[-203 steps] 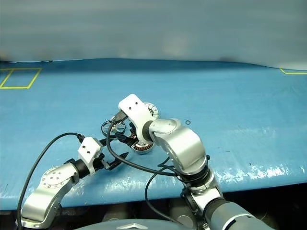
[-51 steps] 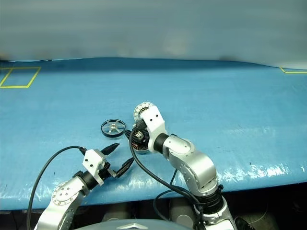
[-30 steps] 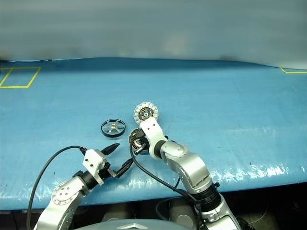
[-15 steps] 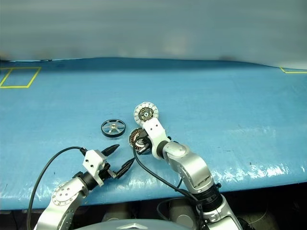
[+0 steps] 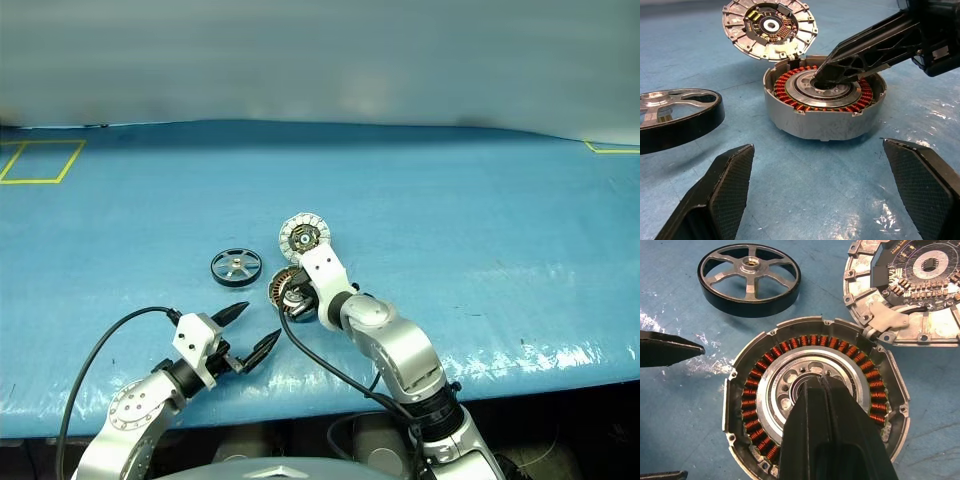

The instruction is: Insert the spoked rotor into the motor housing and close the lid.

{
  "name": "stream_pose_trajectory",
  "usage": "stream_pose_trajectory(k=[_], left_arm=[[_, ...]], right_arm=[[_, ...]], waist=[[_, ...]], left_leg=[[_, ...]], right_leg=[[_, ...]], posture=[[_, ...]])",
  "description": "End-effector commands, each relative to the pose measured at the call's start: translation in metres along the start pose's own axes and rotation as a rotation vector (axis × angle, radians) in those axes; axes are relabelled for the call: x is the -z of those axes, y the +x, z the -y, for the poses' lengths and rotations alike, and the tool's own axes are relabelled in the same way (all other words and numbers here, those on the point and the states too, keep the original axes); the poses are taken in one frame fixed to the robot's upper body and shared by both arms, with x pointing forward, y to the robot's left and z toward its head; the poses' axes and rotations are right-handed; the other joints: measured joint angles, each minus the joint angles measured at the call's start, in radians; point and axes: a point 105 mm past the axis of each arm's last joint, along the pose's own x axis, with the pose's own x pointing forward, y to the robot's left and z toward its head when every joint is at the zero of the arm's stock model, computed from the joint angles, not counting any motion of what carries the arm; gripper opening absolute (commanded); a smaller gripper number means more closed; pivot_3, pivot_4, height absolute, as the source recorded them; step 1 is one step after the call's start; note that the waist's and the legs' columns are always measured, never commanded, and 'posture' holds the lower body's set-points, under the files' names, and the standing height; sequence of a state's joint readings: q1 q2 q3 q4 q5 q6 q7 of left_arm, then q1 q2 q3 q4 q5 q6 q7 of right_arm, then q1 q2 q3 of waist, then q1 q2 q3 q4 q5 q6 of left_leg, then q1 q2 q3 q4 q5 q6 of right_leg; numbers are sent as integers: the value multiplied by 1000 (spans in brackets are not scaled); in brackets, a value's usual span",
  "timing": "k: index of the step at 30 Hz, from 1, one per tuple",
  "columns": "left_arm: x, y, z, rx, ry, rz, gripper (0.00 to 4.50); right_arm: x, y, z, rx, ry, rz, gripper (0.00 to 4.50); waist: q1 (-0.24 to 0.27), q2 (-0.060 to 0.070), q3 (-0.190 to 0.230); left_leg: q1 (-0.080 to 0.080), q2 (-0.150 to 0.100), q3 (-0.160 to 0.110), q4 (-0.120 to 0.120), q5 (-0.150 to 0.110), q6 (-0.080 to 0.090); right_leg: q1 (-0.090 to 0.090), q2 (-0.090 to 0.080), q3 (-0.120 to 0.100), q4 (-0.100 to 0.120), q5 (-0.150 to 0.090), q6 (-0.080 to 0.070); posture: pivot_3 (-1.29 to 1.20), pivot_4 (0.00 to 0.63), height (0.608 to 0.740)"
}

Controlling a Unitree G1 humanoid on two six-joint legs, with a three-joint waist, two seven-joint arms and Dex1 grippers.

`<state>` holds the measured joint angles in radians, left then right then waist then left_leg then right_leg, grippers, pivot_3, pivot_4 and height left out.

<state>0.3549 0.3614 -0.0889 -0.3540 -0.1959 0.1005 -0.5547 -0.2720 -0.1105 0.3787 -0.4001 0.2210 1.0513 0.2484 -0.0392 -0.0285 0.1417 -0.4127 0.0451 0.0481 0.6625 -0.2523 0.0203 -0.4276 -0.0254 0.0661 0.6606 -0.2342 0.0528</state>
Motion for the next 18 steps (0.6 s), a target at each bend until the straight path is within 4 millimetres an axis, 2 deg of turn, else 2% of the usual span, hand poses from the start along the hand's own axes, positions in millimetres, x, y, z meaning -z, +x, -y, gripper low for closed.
stream_pose_trajectory(k=[1, 4, 8, 13, 16, 18], left_arm=[[-10, 0, 3, 9, 20, 34, 4500], [-10, -1, 2, 12, 21, 34, 4500], [-19, -3, 0, 18, 39, 57, 4500], [-47, -11, -11, 22, 66, 83, 4500], [-70, -12, -24, 9, 83, 109, 4500], [-77, -9, -37, -8, 78, 91, 4500]], right_arm=[[-10, -6, -10, -55, -23, 20, 32], [-10, -7, -12, -64, -24, 18, 32], [-26, -14, -14, -87, 6, 86, 32], [-43, -30, -13, -122, 13, 166, 32], [-45, -33, -8, -110, 5, 177, 32], [-43, -34, -4, -96, 0, 174, 32]], waist=[[0, 0, 0], [0, 0, 0], [0, 0, 0], [0, 0, 0], [1, 0, 0], [1, 0, 0]], left_leg=[[0, 0, 0, 0, 0, 0], [0, 0, 0, 0, 0, 0], [0, 0, 0, 0, 0, 0], [-1, 1, -1, 0, 0, 0], [0, 1, -1, 0, 0, 0], [0, 0, -1, 1, 0, 0]], right_leg=[[0, 0, 0, 0, 0, 0], [0, 0, 0, 0, 0, 0], [0, 0, 0, 0, 0, 0], [0, 0, 0, 0, 0, 0], [0, 0, -1, 0, 0, 0], [1, 0, -1, 0, 0, 0]], posture=[[0, 150, 740], [0, 150, 740], [0, 150, 740], [0, 150, 740], [0, 150, 740], [0, 150, 740]])
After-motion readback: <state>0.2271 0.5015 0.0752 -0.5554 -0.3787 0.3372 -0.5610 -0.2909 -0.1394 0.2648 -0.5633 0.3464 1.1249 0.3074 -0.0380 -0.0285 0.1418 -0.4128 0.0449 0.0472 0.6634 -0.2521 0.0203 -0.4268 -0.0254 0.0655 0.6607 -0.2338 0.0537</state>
